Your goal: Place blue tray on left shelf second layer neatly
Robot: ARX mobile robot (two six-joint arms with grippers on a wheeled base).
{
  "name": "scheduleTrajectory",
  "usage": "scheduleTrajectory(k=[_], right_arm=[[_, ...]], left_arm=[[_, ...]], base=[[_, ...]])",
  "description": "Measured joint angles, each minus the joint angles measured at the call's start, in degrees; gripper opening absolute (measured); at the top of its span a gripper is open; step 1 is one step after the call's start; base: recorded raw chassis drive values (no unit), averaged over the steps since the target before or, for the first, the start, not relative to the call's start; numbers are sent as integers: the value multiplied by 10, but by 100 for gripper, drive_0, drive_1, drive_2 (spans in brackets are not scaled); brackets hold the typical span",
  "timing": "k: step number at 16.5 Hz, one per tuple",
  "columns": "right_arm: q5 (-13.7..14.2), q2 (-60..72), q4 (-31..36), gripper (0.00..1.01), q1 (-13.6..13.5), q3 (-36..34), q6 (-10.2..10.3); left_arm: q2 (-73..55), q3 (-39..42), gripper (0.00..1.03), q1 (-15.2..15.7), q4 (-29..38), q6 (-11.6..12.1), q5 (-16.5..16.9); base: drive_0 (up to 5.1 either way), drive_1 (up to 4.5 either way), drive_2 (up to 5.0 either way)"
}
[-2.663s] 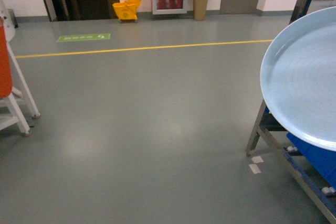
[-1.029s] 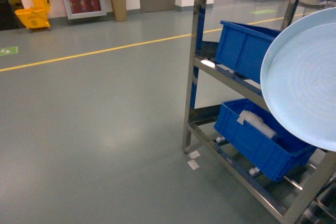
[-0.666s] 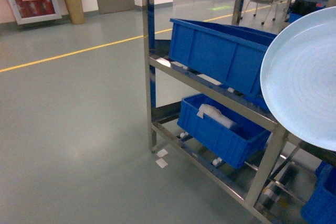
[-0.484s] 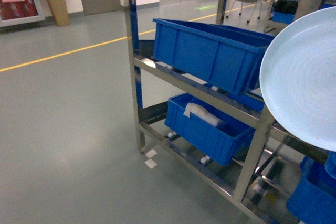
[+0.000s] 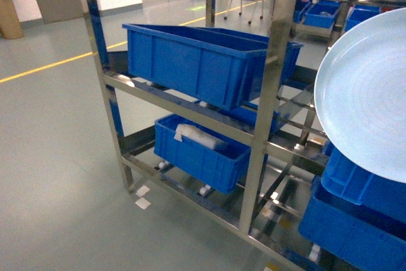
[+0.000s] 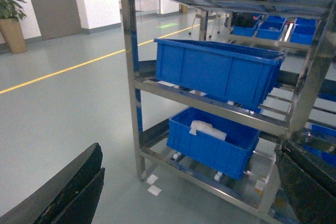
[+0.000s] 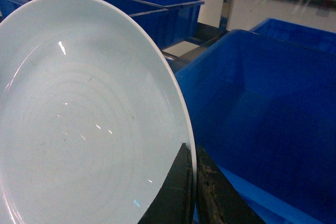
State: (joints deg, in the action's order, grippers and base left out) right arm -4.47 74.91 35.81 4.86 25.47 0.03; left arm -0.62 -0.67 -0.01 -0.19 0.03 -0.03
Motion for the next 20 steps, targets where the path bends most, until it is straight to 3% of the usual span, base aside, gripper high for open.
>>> scheduleTrajectory(k=[15,20], right_arm=[[0,0,0,2,0,0,0],[0,0,0,2,0,0,0]], left_arm=[[0,0,98,0,0,0,0],[0,0,98,-1,0,0,0]], base=[[-162,-162,-162],[-16,-16,-16]])
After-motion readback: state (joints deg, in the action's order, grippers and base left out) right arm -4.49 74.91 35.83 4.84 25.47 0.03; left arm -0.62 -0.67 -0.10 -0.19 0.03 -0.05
